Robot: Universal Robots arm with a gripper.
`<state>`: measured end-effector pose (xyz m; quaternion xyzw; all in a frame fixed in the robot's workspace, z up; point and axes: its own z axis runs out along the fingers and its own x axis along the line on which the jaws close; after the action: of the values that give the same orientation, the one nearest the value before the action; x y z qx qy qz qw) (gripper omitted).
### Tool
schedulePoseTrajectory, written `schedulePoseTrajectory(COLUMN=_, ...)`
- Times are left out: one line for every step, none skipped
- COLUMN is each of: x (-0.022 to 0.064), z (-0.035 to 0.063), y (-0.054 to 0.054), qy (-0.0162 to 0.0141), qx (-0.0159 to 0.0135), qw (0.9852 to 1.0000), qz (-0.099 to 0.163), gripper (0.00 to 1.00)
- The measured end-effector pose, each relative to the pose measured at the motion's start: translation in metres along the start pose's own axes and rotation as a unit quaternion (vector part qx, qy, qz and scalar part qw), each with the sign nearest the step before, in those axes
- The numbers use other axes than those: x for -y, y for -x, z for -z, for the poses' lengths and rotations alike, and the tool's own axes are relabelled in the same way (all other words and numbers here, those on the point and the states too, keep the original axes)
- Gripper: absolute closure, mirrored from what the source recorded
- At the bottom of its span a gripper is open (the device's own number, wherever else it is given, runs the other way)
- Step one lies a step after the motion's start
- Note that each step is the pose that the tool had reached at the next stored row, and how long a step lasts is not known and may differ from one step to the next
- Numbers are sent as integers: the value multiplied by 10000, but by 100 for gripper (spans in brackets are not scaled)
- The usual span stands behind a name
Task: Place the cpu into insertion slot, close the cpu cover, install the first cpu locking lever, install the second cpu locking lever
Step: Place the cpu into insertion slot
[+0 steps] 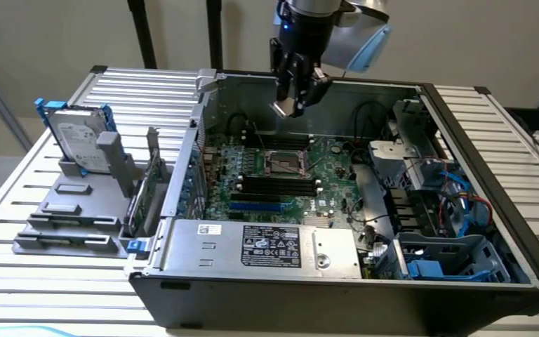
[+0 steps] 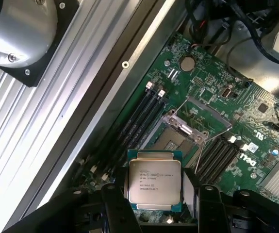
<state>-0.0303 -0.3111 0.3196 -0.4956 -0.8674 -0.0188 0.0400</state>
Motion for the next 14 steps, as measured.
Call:
schedulePoseTrajectory(x=0, z=-1, y=0, qy=8, qx=-1, qw=10000, qz=-90, gripper=46)
schedulePoseTrajectory(x=0, z=-2, y=0, qy=16, qx=-1, qw=9998, qz=-179, gripper=46)
schedulePoseTrajectory(x=0, z=-4, y=0, qy=24, qx=-2, qw=9996, qz=-269, gripper=46)
schedulePoseTrajectory(x=0, z=-5, y=0, qy=32, qx=-3, qw=9993, qz=-361, gripper=46)
schedulePoseTrajectory(x=0, z=-6, y=0, qy=40, qx=-3, qw=9990, qz=-453, gripper=46)
schedulePoseTrajectory(x=0, z=-7, y=1, qy=47, qx=-4, qw=9985, qz=-540, gripper=46)
schedulePoseTrajectory(x=0, z=-9, y=1, qy=56, qx=-5, qw=9980, qz=-632, gripper=46)
schedulePoseTrajectory(x=0, z=-10, y=1, qy=63, qx=-5, qw=9974, qz=-722, gripper=46)
schedulePoseTrajectory(x=0, z=-11, y=1, qy=72, qx=-6, qw=9967, qz=-813, gripper=46)
schedulePoseTrajectory(x=0, z=-12, y=1, qy=80, qx=-6, qw=9959, qz=-905, gripper=46)
schedulePoseTrajectory(x=0, z=-14, y=1, qy=88, qx=-7, qw=9950, qz=-994, gripper=46)
schedulePoseTrajectory(x=0, z=-15, y=1, qy=96, qx=-8, qw=9941, qz=-1081, gripper=46)
schedulePoseTrajectory(x=0, z=-16, y=1, qy=103, qx=-8, qw=9931, qz=-1170, gripper=46)
schedulePoseTrajectory(x=0, z=-18, y=2, qy=112, qx=-9, qw=9919, qz=-1264, gripper=46)
